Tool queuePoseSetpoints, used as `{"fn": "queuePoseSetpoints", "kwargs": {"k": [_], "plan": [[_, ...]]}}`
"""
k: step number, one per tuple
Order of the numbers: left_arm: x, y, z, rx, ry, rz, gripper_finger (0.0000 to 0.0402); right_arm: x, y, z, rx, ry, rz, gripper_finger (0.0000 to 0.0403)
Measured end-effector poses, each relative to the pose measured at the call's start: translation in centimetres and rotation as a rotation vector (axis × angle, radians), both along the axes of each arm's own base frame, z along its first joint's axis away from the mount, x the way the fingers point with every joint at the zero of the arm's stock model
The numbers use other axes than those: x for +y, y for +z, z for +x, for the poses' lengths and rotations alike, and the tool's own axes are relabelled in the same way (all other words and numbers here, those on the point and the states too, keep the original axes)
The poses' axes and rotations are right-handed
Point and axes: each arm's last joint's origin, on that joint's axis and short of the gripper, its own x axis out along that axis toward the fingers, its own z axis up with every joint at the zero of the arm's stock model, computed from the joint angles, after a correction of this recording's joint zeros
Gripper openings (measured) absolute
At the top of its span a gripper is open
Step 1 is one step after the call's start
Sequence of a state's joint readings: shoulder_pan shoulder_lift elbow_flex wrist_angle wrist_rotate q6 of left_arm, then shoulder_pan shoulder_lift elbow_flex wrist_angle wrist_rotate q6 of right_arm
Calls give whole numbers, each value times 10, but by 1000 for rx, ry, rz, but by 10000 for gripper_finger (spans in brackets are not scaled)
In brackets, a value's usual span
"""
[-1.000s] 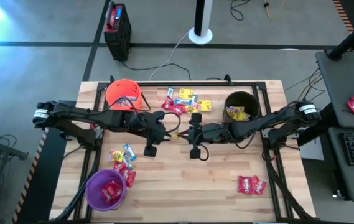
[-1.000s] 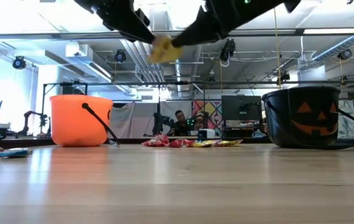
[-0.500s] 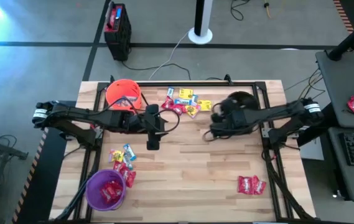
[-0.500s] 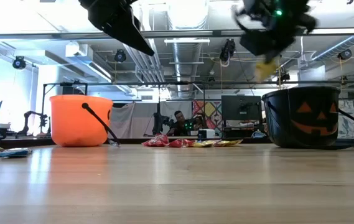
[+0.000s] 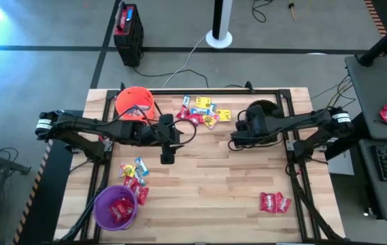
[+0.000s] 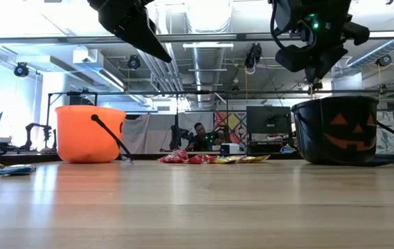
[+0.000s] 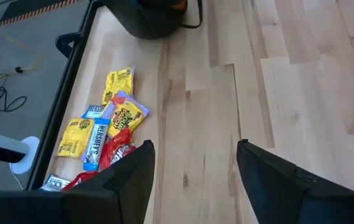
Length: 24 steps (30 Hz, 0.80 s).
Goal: Sort candy by brand, put in halloween buckets
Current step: Put the white chocolate bar into the orange bucket
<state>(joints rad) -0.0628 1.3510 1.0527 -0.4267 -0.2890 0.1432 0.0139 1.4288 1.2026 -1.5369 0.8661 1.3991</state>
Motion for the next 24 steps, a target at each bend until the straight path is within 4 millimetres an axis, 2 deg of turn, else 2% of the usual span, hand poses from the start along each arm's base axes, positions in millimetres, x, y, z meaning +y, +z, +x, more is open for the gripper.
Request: {"fn": "queuePoseSetpoints", "kwargs": {"k": [4, 7, 10, 14, 17, 19, 24], "plan": [[-1, 1, -3, 9, -5, 1, 210, 1, 0, 3, 2, 38, -22, 153], [-7, 11, -22, 40, -19, -8, 210, 9, 0, 21, -27, 213, -19, 173], [-12, 28, -52, 23, 6, -52, 210, 18, 2, 54, -83, 521, 7, 179], [-12, 43, -97, 23, 123, -180, 210, 29, 8, 104, -350, 1062, -12, 174], [-13, 46, -123, 52, 215, -280, 210, 37, 3, 131, -555, 1380, -112, 163], [-13, 46, -134, 69, 257, -321, 210, 41, -7, 145, -616, 1472, -178, 155], [-15, 41, -144, 154, 295, -330, 210, 43, -34, 187, -701, 1510, -287, 136]]}}
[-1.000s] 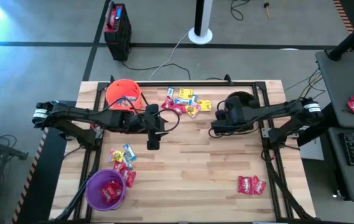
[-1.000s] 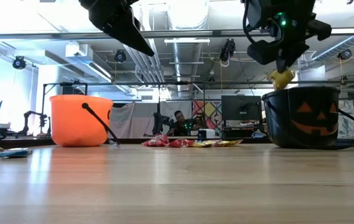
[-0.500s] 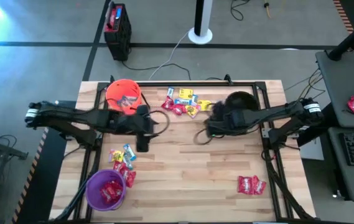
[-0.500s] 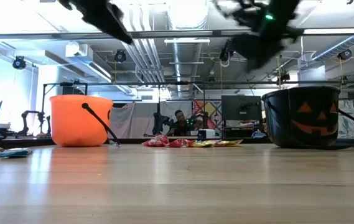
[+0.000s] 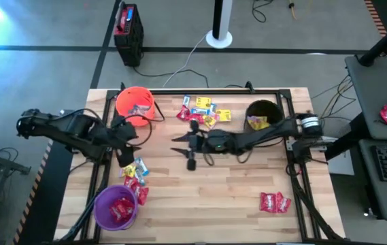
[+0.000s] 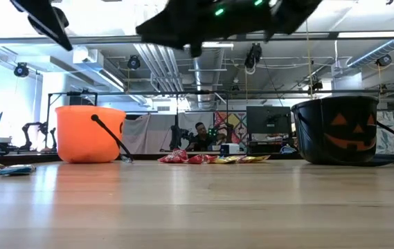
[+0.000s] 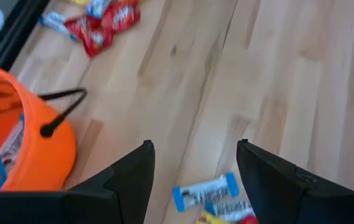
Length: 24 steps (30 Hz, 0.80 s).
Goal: Sort candy by brand, put in halloween buckets
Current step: Put the white chocolate bar into the orange bucket
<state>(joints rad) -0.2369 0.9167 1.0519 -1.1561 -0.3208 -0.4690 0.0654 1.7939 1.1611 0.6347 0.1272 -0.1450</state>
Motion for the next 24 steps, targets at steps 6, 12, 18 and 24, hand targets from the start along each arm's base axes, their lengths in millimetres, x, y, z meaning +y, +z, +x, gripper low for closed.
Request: {"fn": "queuePoseSetpoints", "kwargs": {"k": [6, 12, 18, 24], "plan": [[-3, -14, 12, 150, -34, 34, 180, 3, -36, 43, 77, 2, 15, 112], [-12, -40, 30, 397, -108, -37, 37, 3, -30, 46, 154, -11, 32, 81], [-20, -70, 62, 484, -22, -65, 5, -1, -6, 16, 181, -99, -4, 50], [-23, -107, 75, 671, -4, -32, 1, -5, 8, -29, 169, -122, 13, 34]]}}
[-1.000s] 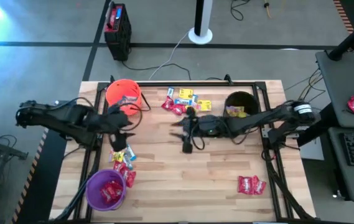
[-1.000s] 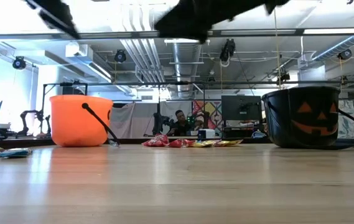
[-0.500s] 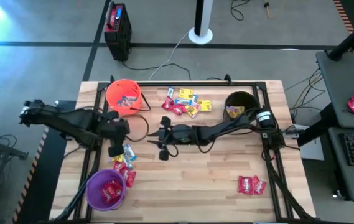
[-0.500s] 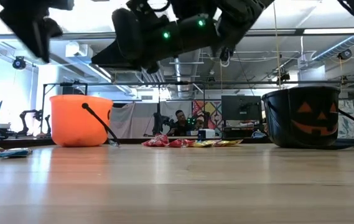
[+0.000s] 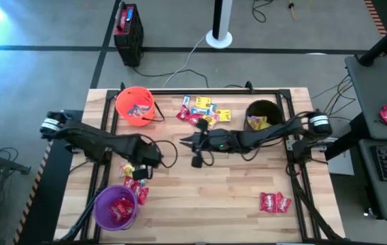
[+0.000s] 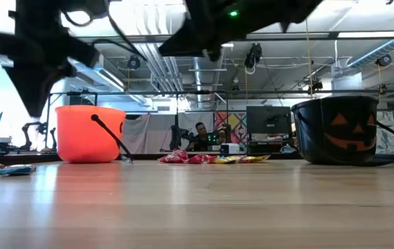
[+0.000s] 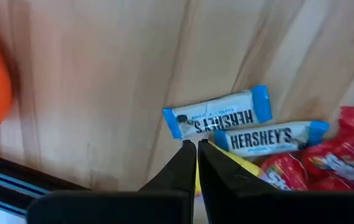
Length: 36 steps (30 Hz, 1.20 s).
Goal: Sort candy by brand, put in halloween buckets
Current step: Put the white chocolate bar into the orange bucket
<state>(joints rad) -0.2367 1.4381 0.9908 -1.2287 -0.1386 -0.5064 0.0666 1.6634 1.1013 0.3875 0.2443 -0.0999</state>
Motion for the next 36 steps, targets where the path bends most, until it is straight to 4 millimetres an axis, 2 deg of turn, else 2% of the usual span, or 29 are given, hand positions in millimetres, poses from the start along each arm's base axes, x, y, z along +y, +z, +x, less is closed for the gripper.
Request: {"fn": "queuePoseSetpoints", "kwargs": {"k": [6, 10, 25, 30, 36], "plan": [[-2, -22, 13, 95, 8, 9, 0, -3, -2, -33, -84, -32, 36, 33], [-2, -34, 18, 149, 43, 13, 0, -4, -8, -43, -112, -47, 44, 33], [-2, -78, 34, 313, 123, 39, 0, -5, -12, -46, -102, -61, 58, 33], [-3, -84, 41, 286, 104, 23, 0, -5, -12, -46, -103, -60, 60, 34], [-6, -80, 51, 227, 77, -18, 0, -5, -12, -46, -102, -60, 60, 34]]}}
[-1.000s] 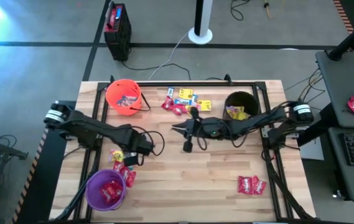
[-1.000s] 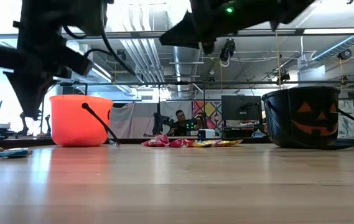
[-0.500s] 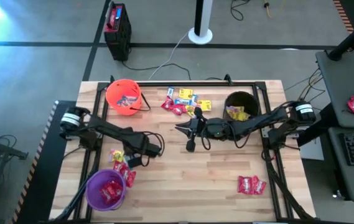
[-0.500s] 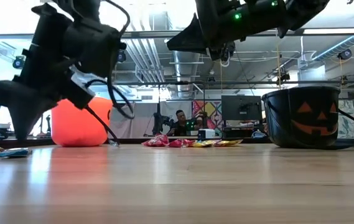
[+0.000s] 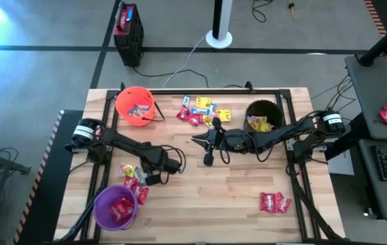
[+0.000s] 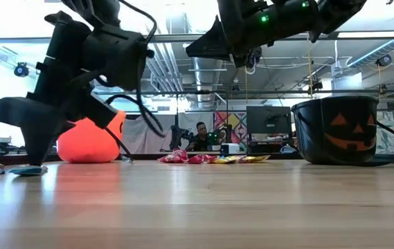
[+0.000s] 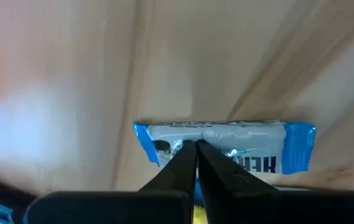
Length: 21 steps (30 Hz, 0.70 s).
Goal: Sort candy by brand, put in halloween buckets
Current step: Put the white chocolate bar into the orange bucket
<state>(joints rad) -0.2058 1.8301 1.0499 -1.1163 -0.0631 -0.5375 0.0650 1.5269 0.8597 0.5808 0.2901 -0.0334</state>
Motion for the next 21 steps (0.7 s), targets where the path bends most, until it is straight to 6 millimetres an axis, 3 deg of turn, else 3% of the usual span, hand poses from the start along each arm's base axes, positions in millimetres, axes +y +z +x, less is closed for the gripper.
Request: {"fn": "queuePoseSetpoints", "kwargs": {"k": [6, 12, 18, 21], "plan": [[-7, 14, 31, -235, -177, -52, 0, 0, -1, 0, 7, 0, -2, 34], [-4, 42, 43, -306, -441, 126, 0, 0, -9, -2, 88, -7, 27, 34], [1, 84, 27, -409, -521, 191, 0, 0, -21, -3, 173, -15, 83, 34], [5, 113, 10, -516, -517, 219, 0, 3, -32, 1, 207, 74, 90, 34]]}}
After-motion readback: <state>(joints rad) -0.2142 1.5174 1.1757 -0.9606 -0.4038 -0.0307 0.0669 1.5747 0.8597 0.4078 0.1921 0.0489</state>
